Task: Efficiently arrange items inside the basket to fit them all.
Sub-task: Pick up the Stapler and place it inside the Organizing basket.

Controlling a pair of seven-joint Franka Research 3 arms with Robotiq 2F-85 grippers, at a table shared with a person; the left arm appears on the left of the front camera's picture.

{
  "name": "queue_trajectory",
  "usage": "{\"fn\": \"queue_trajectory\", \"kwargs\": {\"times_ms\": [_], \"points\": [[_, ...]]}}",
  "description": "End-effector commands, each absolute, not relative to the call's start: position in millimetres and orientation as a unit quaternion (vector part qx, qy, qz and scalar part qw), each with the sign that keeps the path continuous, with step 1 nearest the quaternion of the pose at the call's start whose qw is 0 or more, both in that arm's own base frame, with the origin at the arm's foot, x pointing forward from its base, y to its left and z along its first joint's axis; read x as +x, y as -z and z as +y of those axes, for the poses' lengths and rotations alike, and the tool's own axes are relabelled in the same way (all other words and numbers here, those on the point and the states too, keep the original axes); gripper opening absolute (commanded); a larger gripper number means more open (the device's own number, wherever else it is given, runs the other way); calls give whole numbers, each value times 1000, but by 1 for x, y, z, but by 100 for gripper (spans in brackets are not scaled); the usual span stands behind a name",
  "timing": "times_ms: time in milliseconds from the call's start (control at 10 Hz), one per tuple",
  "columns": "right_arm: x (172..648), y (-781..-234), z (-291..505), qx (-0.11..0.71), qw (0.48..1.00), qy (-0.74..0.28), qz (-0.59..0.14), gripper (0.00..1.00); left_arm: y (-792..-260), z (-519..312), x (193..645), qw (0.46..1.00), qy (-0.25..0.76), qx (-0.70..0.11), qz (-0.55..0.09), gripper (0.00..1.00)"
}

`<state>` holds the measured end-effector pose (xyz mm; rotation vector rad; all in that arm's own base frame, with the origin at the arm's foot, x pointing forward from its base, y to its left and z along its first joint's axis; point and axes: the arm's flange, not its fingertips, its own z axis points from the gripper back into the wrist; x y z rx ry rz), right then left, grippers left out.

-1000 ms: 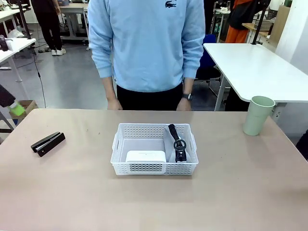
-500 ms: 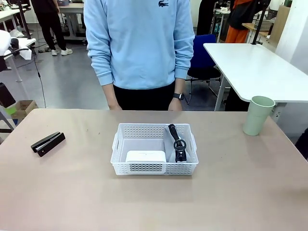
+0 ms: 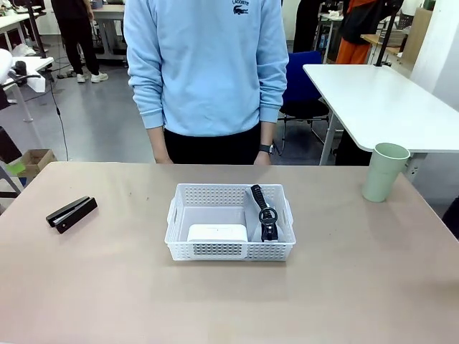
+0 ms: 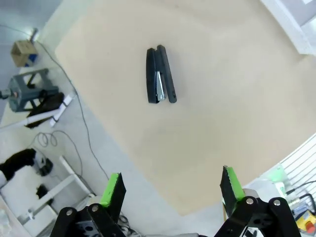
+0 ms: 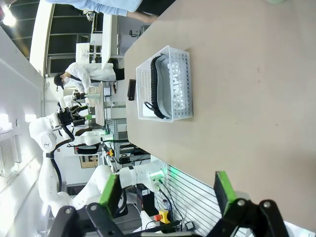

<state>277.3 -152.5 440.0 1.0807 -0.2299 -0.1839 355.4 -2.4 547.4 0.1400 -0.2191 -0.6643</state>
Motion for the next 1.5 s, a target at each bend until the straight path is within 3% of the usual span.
{"fn": "queue_trajectory", "kwargs": {"times_ms": [0,200,300,400,600,900,1100,1200,1400], "points": [[278,-442,-153,522,841,79,-121,100,-521,2,375,886,440,50,-140,100],[278,-442,-153,522,841,79,-121,100,-480,21,393,865,472,1,-169,100],[278,-442,-153,522,841,79,-121,100,-460,30,402,872,465,0,-154,100],[278,-442,-153,522,841,79,-121,100,-401,37,440,863,486,-54,-126,100],[278,-442,-153,522,841,79,-121,100,-398,37,442,864,484,-57,-126,100],[278,-442,-153,522,841,79,-121,100,-345,43,486,909,403,-88,-55,100],[278,-442,-153,522,841,79,-121,100,-357,46,488,925,358,-116,-54,100],[278,-442,-153,522,841,79,-121,100,-327,42,478,907,409,-87,-59,100],[278,-442,-153,522,841,79,-121,100,-327,42,478,907,409,-87,-59,100]]}}
